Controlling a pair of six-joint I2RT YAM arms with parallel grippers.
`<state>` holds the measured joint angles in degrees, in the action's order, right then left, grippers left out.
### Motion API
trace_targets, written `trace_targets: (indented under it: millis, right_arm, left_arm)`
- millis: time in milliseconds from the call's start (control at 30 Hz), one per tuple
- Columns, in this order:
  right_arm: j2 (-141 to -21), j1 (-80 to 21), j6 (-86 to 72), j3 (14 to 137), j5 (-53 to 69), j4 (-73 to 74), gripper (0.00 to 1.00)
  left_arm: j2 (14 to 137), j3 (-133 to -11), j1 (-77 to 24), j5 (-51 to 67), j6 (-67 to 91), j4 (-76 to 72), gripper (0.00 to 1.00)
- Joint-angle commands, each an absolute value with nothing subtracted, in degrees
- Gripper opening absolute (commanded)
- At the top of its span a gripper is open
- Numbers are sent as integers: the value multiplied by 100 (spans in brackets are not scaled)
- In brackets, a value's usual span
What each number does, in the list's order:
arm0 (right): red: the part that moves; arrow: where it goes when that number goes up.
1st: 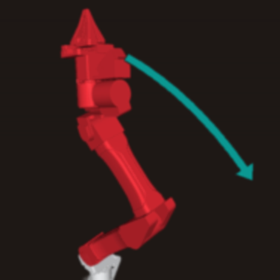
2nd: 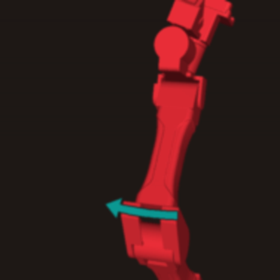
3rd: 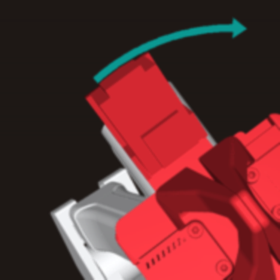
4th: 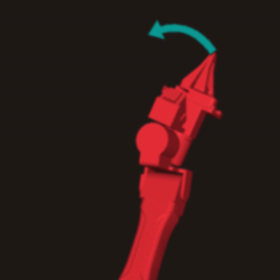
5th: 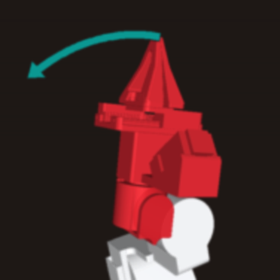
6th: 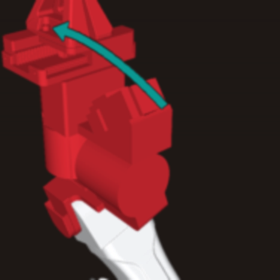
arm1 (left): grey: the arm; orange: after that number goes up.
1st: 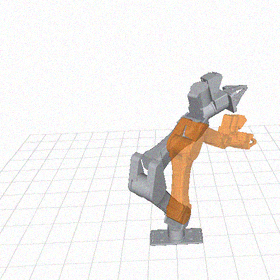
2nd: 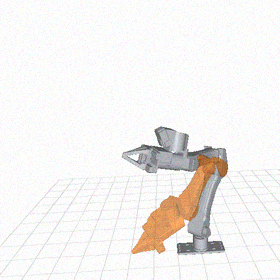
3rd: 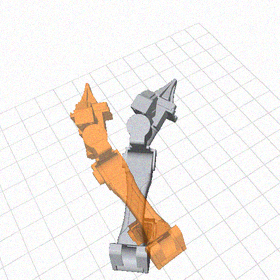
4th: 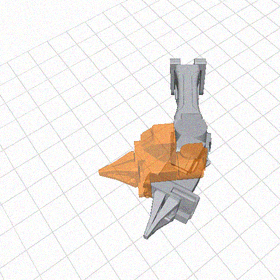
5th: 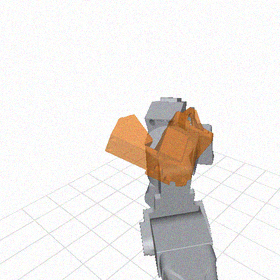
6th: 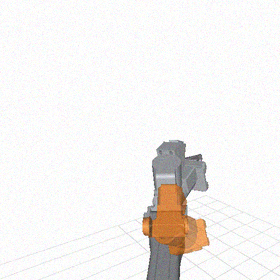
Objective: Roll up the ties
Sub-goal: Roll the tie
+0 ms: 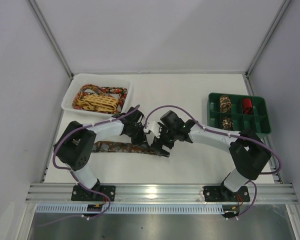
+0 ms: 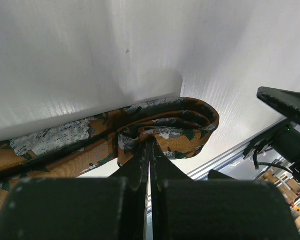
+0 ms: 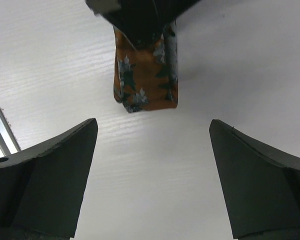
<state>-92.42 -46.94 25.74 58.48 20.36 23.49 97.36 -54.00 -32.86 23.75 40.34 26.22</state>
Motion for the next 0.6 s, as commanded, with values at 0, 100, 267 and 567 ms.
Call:
trace_targets:
  millis: [0, 100, 267, 567]
  right_arm:
    - [-9272, -4842, 3049, 5836, 2154, 1495, 100]
    - [-9526, -4939, 3155, 5862, 1960, 1179, 100]
    - [-9923, -5010, 3331, 6196, 2109, 1327, 100]
    - [-10010, -5150, 3208, 6082, 1777, 1108, 99]
  left_arm:
    - [9765, -5423, -3261, 2505, 3850, 2540, 1]
    - [9782, -5344, -3226, 2619, 3850, 2470, 1]
    - [9791, -5388, -3199, 2680, 3806, 2496, 1]
    - [9791, -5423, -3138, 2742, 3762, 2523, 1]
